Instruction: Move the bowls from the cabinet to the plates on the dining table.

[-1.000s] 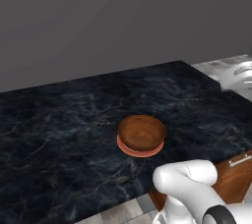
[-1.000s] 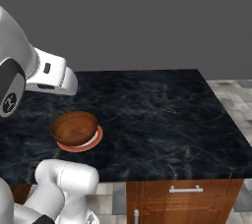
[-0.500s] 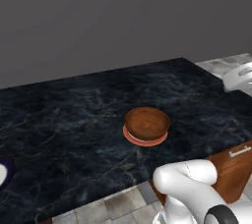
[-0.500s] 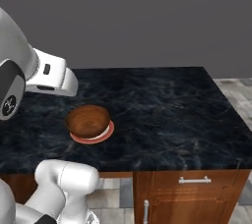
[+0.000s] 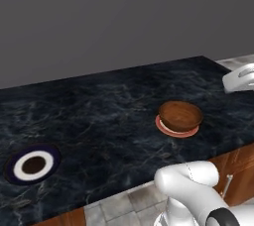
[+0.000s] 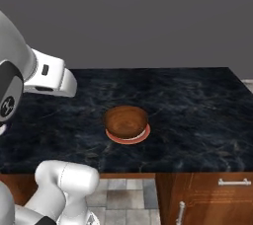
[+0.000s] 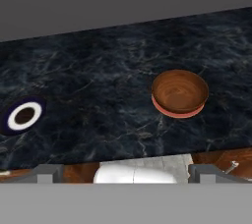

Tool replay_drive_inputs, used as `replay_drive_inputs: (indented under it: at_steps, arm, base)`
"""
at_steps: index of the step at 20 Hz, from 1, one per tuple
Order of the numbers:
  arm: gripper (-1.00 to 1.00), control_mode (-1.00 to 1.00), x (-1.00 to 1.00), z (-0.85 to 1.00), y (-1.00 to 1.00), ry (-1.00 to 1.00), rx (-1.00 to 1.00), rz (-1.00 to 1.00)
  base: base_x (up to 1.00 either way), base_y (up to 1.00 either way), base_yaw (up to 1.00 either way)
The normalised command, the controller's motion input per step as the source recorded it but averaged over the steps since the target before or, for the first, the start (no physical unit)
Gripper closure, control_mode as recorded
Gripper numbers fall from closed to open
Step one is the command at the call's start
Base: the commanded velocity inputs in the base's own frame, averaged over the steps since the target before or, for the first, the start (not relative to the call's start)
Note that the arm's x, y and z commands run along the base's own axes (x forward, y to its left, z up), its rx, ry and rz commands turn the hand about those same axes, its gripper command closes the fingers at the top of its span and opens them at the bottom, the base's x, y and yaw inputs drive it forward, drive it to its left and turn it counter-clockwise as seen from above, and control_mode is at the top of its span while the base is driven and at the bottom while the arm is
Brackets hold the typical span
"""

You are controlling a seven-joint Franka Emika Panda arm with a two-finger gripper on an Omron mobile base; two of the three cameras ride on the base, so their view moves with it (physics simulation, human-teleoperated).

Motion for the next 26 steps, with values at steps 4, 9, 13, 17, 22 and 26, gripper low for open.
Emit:
replay_drive_inputs:
  at_steps: [4, 9, 13, 17, 22, 26]
  arm:
    - [-1.0, 1.0, 0.0, 0.0, 0.0, 0.0, 0.0, 0.0]
    - [-1.0, 1.0, 0.0, 0.0, 0.0, 0.0, 0.0, 0.0]
    - [-1.0, 1.0, 0.0, 0.0, 0.0, 0.0, 0.0, 0.0]
    - [-1.0, 1.0, 0.0, 0.0, 0.0, 0.0, 0.0, 0.0]
    - [-1.0, 1.0, 0.0, 0.0, 0.0, 0.0, 0.0, 0.0]
    - [-1.0, 1.0, 0.0, 0.0, 0.0, 0.0, 0.0, 0.0]
  base:
    - [-0.25, 0.55, 0.08]
    - [-0.26, 0.52, 0.09]
    - [-0.14, 0.41, 0.14]
    - [-0.01, 0.17, 0.22]
    - [0.0, 0.02, 0.25]
    - [0.0, 0.0, 0.25]
